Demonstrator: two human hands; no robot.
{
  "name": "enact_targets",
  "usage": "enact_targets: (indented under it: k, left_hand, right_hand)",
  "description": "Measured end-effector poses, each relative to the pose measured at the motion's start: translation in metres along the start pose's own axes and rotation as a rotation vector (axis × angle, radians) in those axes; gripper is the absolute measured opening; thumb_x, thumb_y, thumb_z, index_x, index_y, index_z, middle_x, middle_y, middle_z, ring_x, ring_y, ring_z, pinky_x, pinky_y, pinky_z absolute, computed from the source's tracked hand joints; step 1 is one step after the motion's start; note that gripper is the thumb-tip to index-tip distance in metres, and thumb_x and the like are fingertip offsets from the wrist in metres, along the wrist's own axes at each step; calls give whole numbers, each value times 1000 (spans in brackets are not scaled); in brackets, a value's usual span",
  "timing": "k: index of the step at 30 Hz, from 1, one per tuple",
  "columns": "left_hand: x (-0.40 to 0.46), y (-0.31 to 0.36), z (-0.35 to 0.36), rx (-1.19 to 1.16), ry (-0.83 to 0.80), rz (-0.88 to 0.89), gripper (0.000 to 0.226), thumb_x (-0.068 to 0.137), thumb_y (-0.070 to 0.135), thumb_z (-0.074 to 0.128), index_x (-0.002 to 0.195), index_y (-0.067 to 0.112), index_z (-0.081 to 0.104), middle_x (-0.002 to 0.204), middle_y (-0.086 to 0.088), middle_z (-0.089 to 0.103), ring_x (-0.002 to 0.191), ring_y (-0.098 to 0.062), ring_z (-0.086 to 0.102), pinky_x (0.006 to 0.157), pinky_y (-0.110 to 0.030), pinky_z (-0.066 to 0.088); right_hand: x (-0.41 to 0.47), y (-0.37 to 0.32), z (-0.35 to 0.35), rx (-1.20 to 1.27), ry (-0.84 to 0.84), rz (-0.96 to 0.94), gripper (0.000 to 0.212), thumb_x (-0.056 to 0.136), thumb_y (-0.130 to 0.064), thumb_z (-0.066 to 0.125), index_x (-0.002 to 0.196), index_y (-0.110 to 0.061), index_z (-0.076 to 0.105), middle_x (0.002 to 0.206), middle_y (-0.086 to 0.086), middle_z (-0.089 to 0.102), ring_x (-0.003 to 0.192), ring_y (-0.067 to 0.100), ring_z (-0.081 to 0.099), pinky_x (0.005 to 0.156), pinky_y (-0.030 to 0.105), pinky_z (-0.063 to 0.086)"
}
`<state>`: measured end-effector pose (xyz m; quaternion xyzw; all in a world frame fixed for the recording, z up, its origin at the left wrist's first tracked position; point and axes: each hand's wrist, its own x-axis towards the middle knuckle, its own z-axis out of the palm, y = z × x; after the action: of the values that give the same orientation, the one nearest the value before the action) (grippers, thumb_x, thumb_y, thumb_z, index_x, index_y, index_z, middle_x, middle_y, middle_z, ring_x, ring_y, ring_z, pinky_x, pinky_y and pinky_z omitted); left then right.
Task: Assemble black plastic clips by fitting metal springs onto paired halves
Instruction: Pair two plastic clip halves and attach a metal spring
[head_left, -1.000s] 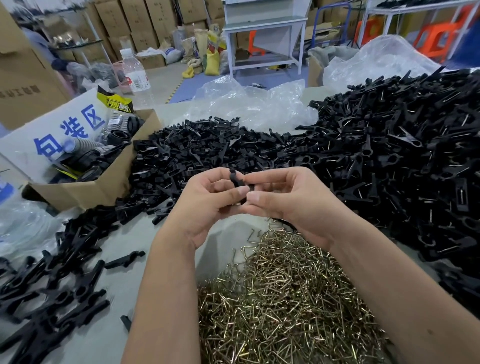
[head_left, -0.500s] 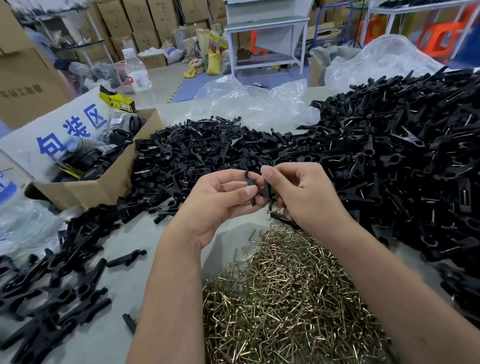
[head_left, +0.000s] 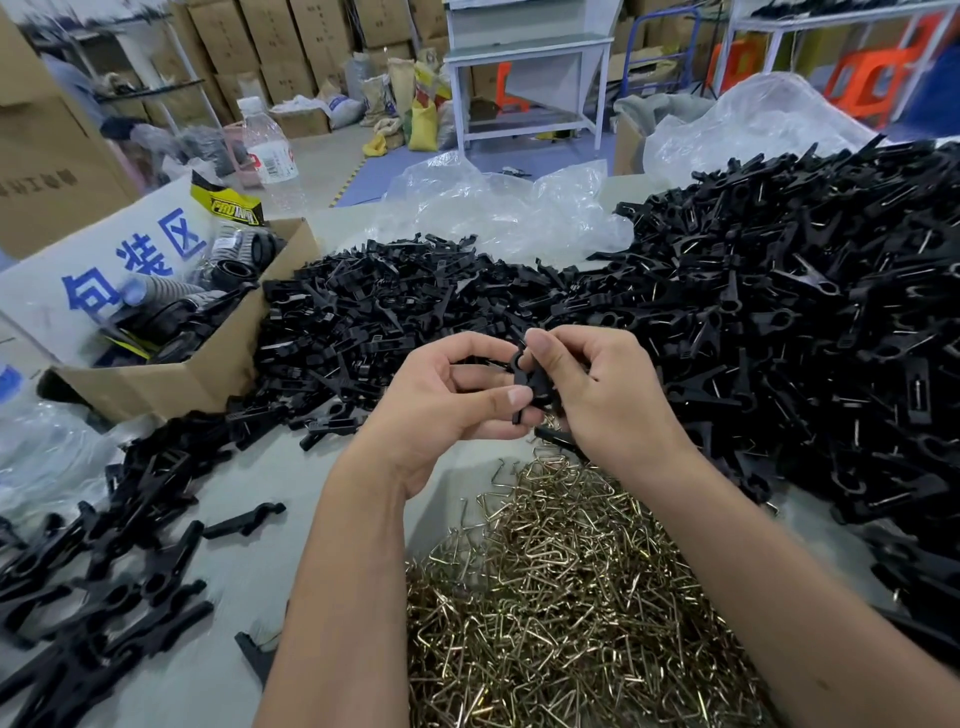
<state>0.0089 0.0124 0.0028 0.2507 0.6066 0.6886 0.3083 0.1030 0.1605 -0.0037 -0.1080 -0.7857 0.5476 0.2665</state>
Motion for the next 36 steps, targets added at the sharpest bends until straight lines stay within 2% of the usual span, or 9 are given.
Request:
enact_targets:
  k: [7,11,13,18,22,27,30,33,36]
  left_hand:
    - [0,0,0,7,4,6,44,71,8,84,111,8,67,87,-15,73,83,-39,76,73,-38,64]
    - [0,0,-2,35,26,2,47,71,8,86,115,9,69,80,-7,72,83,-40,77,70,-36,63]
    - [-1,1,-3,47,45,7,51,68,11,87,116,11,69,78,-4,73,82,-38,77,69,-35,63]
    - [-1,1,-5,52,74,33,56,65,13,89,117,15,69,78,-5,73,75,-28,77,66,-31,61]
    - [-1,0,-7,28,83,49,55,66,11,90,117,16,70,78,-3,71,74,-28,76,64,-28,60]
    - [-1,0,-7,-1,83,63,54,69,10,88,118,12,67,86,-12,75,78,-35,77,61,-26,59]
    - [-1,1,-7,0,87,61,53,69,10,89,118,12,67,88,-17,74,76,-34,77,59,-25,58]
    - [0,0,-6,-9,96,70,50,68,9,89,114,14,69,86,-14,73,75,-35,77,60,-26,59]
    - [1,-1,-6,-11,80,81,45,70,6,88,111,14,72,84,-11,73,79,-40,77,61,-29,61]
  right_hand:
    - [0,0,0,-23,62,-9,37,107,-35,54,83,-13,71,54,-9,57,46,4,47,50,24,37]
    - [1,2,1,-37,-22,-14,31,106,-31,58,88,-12,74,59,2,63,47,11,48,45,32,38]
    - [2,5,-1,-30,-97,-4,26,107,-28,58,92,-16,75,55,-5,57,48,12,46,44,32,36]
    - [4,9,-3,-31,-193,-42,25,108,-20,52,95,-12,72,56,-15,54,48,2,41,45,19,32]
    - [5,5,-3,-45,-212,-64,27,108,-13,50,102,-16,75,86,-7,63,60,-2,53,54,13,38]
    - [1,-5,-5,-24,-265,-88,31,107,-3,47,106,-10,77,98,6,66,79,-6,62,70,4,46]
    - [1,-5,-6,-14,-278,-58,29,107,-4,49,109,-10,77,94,2,71,79,-3,65,70,8,48]
    - [2,0,-6,48,-193,-10,22,104,-8,60,120,-11,74,81,-6,71,62,-2,62,58,12,47]
    - [2,3,-6,129,-100,24,5,98,-11,70,101,-11,74,65,-15,65,51,-1,57,49,13,44]
